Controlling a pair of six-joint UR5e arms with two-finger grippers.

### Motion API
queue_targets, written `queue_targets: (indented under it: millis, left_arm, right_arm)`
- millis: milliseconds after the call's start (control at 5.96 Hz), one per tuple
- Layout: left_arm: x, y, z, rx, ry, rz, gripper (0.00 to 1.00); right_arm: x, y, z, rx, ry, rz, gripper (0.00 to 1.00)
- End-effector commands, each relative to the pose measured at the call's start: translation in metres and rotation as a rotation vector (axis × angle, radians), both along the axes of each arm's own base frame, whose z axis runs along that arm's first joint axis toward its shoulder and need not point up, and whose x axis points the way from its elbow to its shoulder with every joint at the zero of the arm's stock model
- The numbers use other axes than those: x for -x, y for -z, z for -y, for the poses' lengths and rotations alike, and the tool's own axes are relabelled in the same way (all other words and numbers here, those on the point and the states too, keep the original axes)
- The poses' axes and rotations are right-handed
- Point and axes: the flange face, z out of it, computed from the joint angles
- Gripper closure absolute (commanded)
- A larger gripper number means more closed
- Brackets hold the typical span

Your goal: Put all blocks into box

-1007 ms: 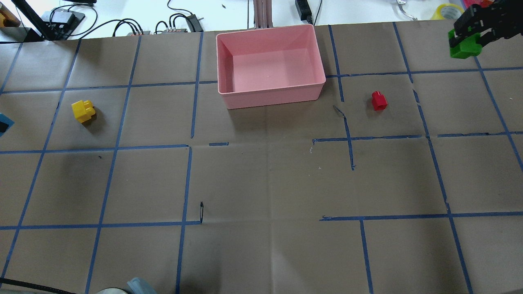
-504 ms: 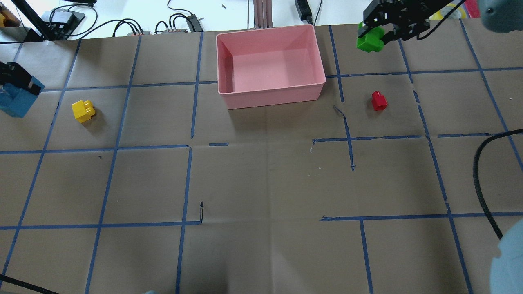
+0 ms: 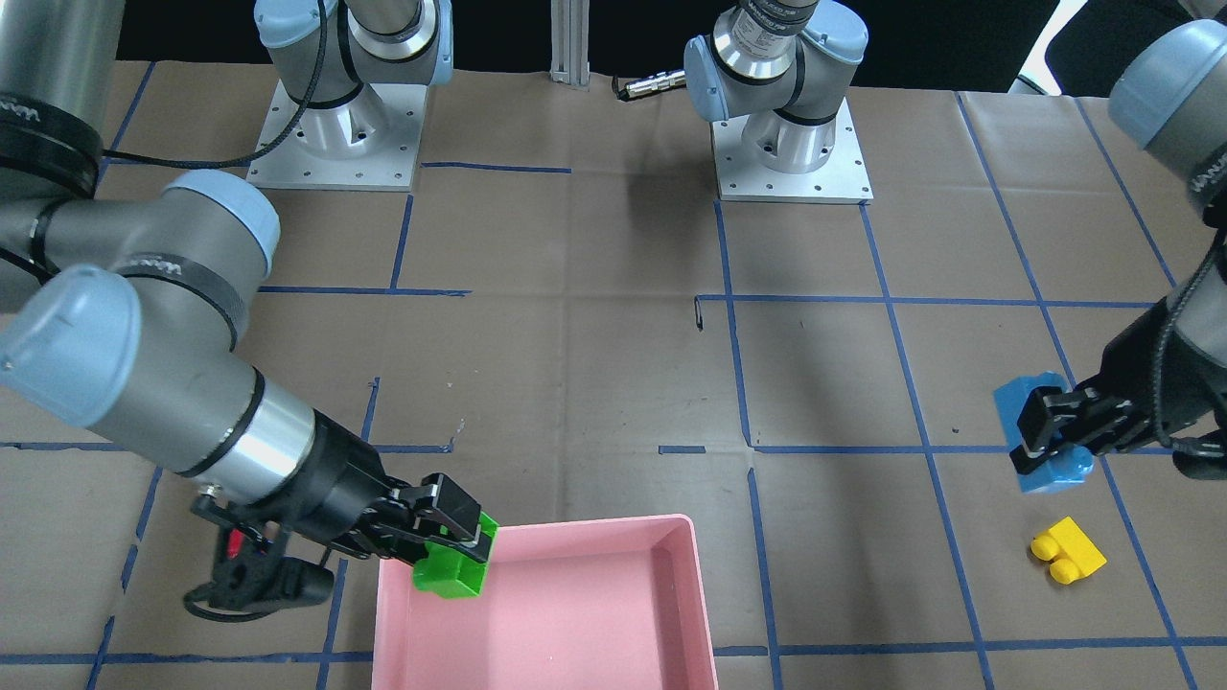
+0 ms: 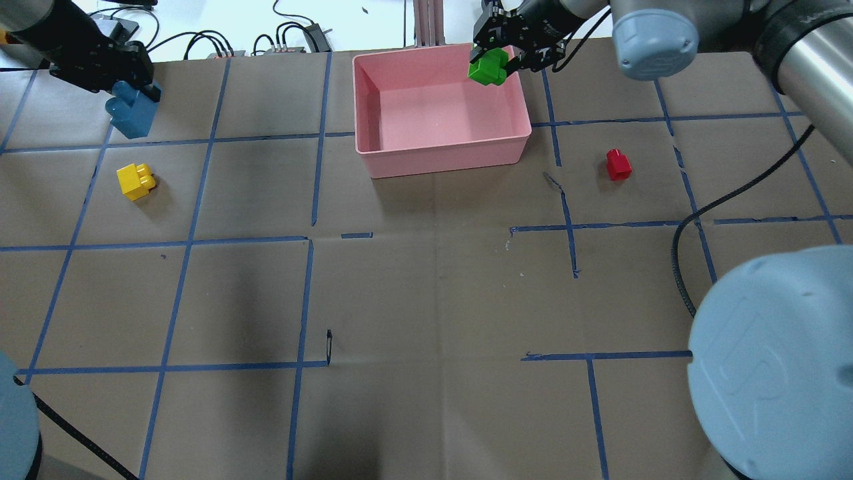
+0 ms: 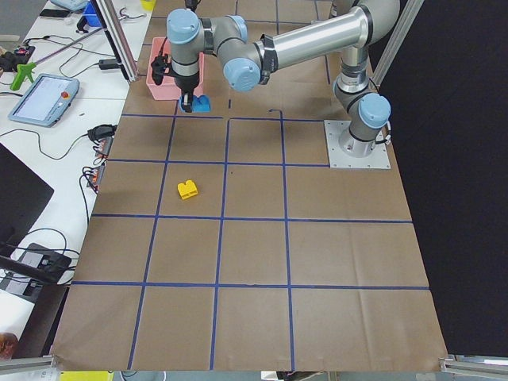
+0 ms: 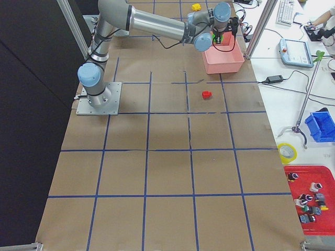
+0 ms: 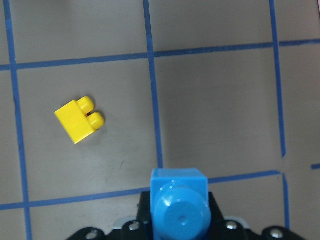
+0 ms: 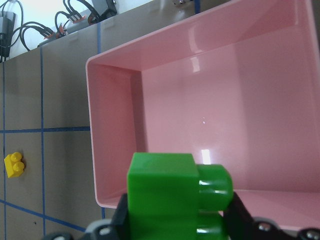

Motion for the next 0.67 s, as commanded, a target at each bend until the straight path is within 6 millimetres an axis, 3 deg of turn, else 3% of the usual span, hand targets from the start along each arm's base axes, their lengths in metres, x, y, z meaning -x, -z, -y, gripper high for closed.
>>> queue_targets:
  millis: [0, 168, 504]
  left_arm:
    - [0.076, 0.024, 0.029, 0.04, -0.101, -0.022, 1.0]
    - [0.106, 0.041, 0.039, 0.046, -0.137, -0.025, 1.0]
    - [0.144, 0.049, 0.049, 0.057, -0.184, -0.009, 1.0]
  right_arm:
    - [-0.027, 0.018, 0.014, 0.001, -0.023, -0.007, 0.2]
    - [-0.028, 0.021, 0.014, -0.001, -0.028, -0.011, 0.0]
    - [-0.021, 0.019, 0.009, 0.014, -0.063, -0.028, 0.0]
